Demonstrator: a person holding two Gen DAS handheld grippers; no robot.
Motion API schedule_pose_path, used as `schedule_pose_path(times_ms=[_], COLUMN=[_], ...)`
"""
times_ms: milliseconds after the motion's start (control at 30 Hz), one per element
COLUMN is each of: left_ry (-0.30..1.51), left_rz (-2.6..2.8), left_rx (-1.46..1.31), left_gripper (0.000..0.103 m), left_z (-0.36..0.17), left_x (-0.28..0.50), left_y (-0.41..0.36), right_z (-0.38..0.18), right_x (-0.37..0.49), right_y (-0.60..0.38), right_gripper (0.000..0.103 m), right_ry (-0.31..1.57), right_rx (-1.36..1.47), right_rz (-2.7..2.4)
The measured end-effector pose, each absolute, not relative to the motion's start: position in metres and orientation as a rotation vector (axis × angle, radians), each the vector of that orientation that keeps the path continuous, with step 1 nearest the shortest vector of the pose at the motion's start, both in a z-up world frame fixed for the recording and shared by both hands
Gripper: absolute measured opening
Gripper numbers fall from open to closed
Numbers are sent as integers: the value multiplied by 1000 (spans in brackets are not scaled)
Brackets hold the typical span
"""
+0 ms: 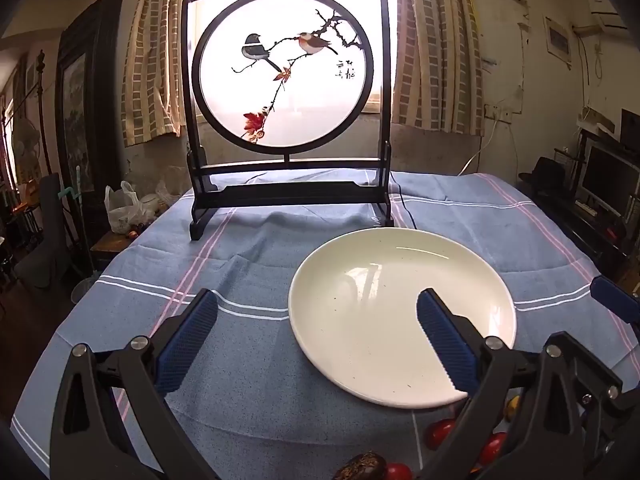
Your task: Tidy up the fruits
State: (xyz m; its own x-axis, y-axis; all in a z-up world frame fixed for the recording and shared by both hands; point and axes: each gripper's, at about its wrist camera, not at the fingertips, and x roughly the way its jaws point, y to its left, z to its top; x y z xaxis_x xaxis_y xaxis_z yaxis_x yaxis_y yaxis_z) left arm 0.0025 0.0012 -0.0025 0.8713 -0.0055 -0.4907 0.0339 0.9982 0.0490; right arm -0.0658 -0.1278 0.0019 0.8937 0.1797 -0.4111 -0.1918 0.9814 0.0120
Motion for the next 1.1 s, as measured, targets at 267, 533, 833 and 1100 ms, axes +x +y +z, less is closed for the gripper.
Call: schedule_pose_path(times_ms=[267, 533, 833, 1100], left_ry=[492, 520, 537, 553], left_rz=[-12, -10, -16, -17], left_rx=[70, 85, 72, 68], left_gripper=[98, 98, 98, 98], left_z=[-2, -6, -6, -8], left_x=[0, 2, 4, 5], left_y=[1, 0, 2, 2], right_z=[-5, -5, -6, -8], right_x=[-48, -49, -48, -47], right_y=[-176, -175, -172, -172], right_gripper=[99, 99, 99, 99], right_ry=[468, 470, 473, 478], right_rx=[49, 46, 25, 27], right_rz=[213, 205, 201, 201])
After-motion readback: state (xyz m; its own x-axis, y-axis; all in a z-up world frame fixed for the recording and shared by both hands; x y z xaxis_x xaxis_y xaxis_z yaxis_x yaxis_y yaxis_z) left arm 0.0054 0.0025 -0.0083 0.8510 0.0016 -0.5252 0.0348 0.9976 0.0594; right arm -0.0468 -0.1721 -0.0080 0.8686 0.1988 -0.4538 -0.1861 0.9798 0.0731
